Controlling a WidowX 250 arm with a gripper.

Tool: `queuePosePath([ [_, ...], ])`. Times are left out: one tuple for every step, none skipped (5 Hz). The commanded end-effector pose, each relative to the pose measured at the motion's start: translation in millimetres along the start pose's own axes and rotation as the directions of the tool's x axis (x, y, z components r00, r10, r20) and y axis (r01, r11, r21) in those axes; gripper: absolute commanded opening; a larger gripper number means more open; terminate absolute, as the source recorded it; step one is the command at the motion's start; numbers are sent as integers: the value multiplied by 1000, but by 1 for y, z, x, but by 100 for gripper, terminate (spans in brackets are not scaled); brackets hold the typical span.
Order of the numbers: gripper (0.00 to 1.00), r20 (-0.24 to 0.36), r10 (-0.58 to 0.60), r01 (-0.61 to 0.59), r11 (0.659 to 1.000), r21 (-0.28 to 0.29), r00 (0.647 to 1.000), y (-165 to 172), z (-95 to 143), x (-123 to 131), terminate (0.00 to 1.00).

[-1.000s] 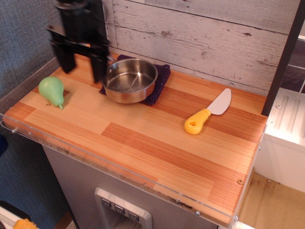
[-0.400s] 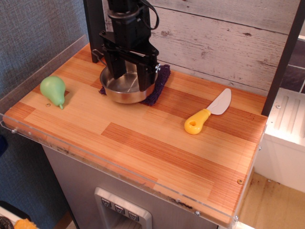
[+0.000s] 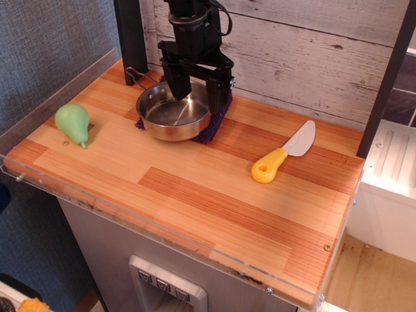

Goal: Put the pan in front of the towel

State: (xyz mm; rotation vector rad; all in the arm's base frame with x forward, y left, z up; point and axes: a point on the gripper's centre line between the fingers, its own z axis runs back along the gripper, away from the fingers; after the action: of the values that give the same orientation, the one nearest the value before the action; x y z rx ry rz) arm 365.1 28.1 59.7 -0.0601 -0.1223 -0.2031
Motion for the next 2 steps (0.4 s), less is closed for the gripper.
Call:
queuePosePath([
  [100,-5,-42,42,999,7,999,-14,-4,6,0],
  [100,-26,-40,41,999,15,999,-14,-12,3,0],
])
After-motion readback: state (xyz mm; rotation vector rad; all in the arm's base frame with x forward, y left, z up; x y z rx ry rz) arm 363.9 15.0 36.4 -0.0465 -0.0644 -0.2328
